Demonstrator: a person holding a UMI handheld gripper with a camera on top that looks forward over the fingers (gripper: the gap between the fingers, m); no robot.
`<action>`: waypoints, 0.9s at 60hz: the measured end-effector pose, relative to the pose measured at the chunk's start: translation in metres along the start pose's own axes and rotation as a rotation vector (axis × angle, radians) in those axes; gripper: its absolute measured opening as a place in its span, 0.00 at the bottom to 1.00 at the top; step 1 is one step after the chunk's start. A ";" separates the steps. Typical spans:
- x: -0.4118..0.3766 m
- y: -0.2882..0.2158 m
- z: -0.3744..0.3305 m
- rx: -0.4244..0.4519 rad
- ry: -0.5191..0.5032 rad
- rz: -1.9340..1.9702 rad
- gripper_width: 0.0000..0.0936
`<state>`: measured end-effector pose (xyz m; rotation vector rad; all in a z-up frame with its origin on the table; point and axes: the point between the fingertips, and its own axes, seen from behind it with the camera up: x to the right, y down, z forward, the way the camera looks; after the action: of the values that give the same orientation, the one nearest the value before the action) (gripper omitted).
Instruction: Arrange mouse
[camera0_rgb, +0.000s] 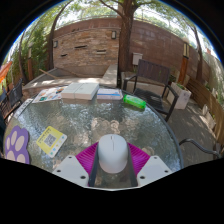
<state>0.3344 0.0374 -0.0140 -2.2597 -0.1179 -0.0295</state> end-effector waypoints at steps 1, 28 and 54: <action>-0.001 0.000 0.004 0.006 0.001 -0.004 0.51; -0.008 -0.082 -0.062 0.124 0.085 0.040 0.38; -0.246 -0.201 -0.193 0.375 -0.076 0.122 0.38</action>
<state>0.0741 -0.0024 0.2482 -1.8892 -0.0220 0.1332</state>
